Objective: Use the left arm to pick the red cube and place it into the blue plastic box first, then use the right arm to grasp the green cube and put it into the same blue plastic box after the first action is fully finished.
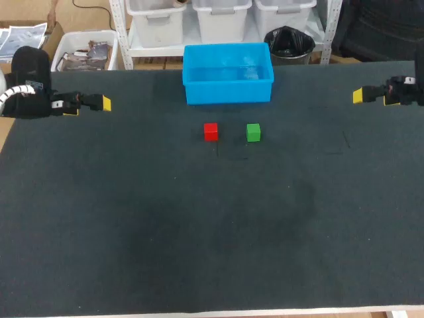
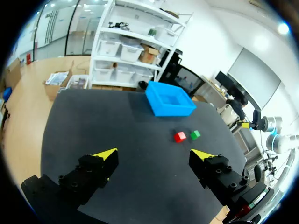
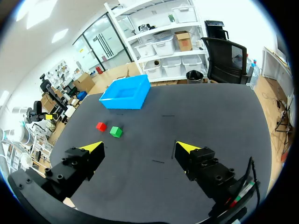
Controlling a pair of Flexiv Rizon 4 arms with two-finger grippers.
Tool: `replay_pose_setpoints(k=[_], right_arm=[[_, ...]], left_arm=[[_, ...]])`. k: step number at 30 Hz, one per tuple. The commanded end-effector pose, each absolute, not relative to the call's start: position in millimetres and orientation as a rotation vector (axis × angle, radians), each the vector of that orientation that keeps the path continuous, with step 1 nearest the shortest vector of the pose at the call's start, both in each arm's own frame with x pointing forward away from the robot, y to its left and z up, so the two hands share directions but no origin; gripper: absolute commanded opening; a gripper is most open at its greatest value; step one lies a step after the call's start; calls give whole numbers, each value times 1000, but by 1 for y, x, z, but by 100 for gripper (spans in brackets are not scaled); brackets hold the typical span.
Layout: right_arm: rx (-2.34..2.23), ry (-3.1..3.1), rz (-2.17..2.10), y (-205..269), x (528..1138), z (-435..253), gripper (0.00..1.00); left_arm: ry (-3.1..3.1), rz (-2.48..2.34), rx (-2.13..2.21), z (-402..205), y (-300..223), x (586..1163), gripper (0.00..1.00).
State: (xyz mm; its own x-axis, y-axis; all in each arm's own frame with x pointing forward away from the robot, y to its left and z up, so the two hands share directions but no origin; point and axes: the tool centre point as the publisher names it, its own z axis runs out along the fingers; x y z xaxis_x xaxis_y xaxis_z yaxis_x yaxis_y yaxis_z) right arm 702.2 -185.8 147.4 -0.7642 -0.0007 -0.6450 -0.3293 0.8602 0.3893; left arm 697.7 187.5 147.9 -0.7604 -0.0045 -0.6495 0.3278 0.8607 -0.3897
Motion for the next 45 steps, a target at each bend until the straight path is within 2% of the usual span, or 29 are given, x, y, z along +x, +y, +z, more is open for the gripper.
replay_pose_setpoints(k=[1,14,34,45], right_arm=[[-237,2368,648,-186,702,148,100],[-237,2368,648,-186,702,148,100],[-237,2368,648,-186,702,148,100],[-237,2368,648,-186,702,148,100]], left_arm=[[2371,-639,231,149,186,699,100],[2386,-610,254,148,184,698,100],[2591,-89,117,158,118,706,100],[2687,20,79,155,86,712,100]])
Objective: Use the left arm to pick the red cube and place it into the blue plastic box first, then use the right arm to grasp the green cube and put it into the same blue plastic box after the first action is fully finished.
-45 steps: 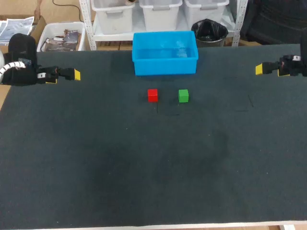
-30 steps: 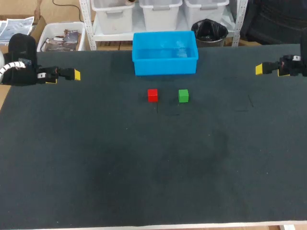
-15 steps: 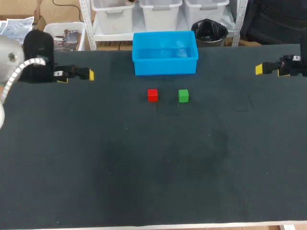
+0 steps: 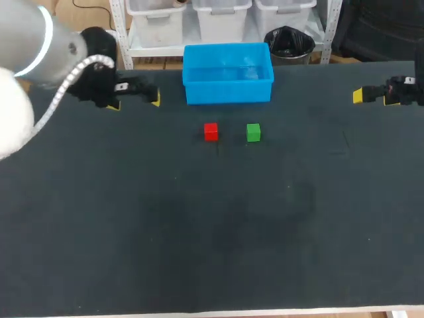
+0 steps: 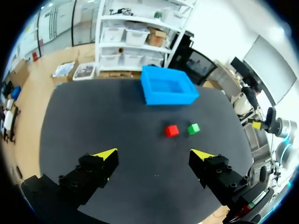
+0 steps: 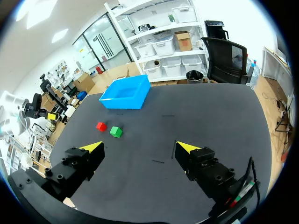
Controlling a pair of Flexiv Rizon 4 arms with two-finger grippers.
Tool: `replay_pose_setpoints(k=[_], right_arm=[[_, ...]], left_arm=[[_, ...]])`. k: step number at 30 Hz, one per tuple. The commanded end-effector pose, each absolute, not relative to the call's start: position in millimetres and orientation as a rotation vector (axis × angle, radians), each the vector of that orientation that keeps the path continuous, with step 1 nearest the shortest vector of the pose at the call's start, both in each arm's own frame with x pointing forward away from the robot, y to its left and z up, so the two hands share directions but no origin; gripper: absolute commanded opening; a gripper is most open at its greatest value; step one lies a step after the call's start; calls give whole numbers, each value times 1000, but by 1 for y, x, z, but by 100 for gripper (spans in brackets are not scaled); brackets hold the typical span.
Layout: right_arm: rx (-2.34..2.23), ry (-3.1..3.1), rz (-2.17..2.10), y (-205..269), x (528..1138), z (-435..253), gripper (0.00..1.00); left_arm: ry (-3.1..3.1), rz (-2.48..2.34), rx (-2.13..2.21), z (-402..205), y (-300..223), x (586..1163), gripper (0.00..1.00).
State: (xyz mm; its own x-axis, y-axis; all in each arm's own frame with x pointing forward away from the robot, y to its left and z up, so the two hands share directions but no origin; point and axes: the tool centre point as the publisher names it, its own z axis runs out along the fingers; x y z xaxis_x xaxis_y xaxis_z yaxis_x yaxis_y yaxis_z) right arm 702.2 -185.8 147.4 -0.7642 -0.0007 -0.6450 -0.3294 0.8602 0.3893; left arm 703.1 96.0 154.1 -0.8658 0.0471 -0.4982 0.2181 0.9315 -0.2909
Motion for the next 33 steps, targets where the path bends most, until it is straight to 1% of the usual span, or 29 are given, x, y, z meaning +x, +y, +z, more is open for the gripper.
replay_pose_setpoints(k=[1,21,33], right_arm=[[-237,2368,648,-186,702,148,100],[-237,2368,648,-186,702,148,100],[-237,2368,648,-186,702,148,100]], left_arm=[[2687,20,79,155,86,712,100],[2687,20,79,155,86,712,100],[2803,-43,17,172,27,740,100]])
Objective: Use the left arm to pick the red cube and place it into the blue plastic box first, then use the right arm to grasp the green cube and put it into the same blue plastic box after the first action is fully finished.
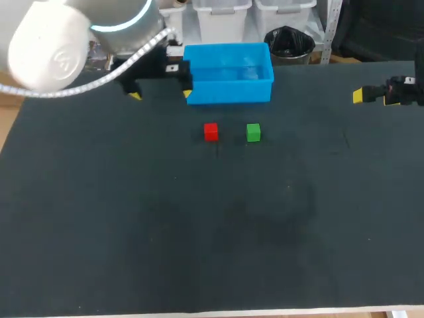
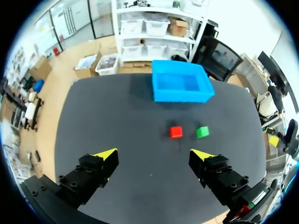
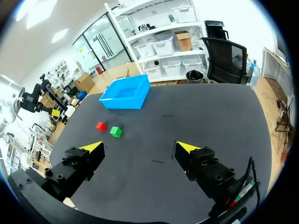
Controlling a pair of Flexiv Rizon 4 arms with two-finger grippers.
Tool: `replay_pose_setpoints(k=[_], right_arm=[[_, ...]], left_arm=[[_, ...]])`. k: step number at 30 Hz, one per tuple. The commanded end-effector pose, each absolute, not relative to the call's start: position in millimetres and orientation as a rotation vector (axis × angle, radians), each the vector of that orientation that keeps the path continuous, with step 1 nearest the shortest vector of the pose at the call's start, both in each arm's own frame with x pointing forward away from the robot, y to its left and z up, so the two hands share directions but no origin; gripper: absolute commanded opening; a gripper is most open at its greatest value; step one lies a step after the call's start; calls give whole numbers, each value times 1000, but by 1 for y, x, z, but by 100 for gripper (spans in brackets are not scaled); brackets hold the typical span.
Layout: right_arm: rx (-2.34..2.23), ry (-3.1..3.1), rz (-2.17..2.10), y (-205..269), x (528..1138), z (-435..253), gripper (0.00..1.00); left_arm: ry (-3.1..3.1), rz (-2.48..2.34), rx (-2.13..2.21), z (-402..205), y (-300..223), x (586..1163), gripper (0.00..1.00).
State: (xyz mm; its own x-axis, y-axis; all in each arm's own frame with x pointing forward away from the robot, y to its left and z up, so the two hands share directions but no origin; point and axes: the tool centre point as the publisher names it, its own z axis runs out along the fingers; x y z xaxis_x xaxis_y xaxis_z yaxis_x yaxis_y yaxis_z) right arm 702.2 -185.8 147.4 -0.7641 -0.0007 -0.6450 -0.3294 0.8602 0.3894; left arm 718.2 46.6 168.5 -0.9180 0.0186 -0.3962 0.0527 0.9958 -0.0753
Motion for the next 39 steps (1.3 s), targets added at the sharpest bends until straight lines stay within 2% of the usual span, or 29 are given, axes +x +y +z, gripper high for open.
replay_pose_setpoints(k=[1,14,21,39], right_arm=[[-237,2368,648,-186,702,148,100],[-237,2368,648,-186,702,148,100],[-237,2368,648,-186,702,148,100],[-237,2368,648,-186,702,148,100]], left_arm=[[2808,-24,13,173,24,742,100],[2886,85,-60,155,-13,761,100],[2887,158,-99,137,-16,761,100],[2897,142,-105,137,-16,761,100]])
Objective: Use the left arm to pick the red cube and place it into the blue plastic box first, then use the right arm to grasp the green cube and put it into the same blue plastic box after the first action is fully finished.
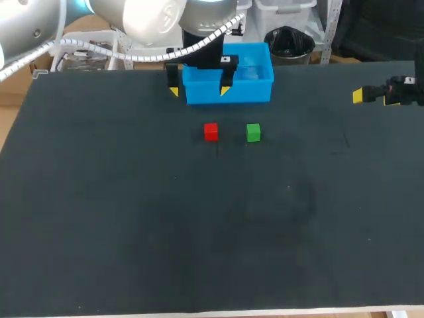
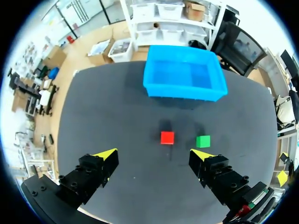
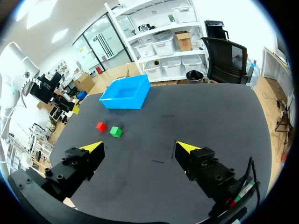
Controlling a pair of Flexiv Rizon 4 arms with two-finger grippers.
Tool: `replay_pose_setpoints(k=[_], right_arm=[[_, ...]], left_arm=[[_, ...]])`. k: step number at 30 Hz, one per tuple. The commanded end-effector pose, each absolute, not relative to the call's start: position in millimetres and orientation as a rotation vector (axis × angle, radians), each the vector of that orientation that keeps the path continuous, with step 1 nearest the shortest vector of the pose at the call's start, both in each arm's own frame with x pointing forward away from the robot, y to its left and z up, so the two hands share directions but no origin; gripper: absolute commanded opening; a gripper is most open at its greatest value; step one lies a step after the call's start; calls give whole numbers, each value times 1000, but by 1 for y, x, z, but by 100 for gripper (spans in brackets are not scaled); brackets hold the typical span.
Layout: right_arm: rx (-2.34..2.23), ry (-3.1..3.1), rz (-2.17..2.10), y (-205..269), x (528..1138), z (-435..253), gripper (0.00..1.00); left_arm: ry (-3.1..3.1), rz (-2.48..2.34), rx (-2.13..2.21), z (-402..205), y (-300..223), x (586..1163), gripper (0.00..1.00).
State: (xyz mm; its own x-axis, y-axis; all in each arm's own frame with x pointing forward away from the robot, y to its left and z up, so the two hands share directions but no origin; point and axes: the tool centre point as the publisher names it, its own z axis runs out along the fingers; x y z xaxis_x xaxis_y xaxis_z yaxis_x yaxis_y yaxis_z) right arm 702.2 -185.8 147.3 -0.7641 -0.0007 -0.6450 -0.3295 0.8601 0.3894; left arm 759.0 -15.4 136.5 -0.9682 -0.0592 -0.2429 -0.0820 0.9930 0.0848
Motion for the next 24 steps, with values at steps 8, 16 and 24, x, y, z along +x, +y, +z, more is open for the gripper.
replay_pose_setpoints(k=[8,16,24], right_arm=[[-237,2368,648,-186,702,148,100],[-237,2368,648,-186,702,148,100],[-237,2368,648,-186,702,148,100]], left_arm=[[2915,103,-125,119,-15,763,100],[2937,100,-120,94,-15,766,100],[2958,21,-125,78,-22,769,100]])
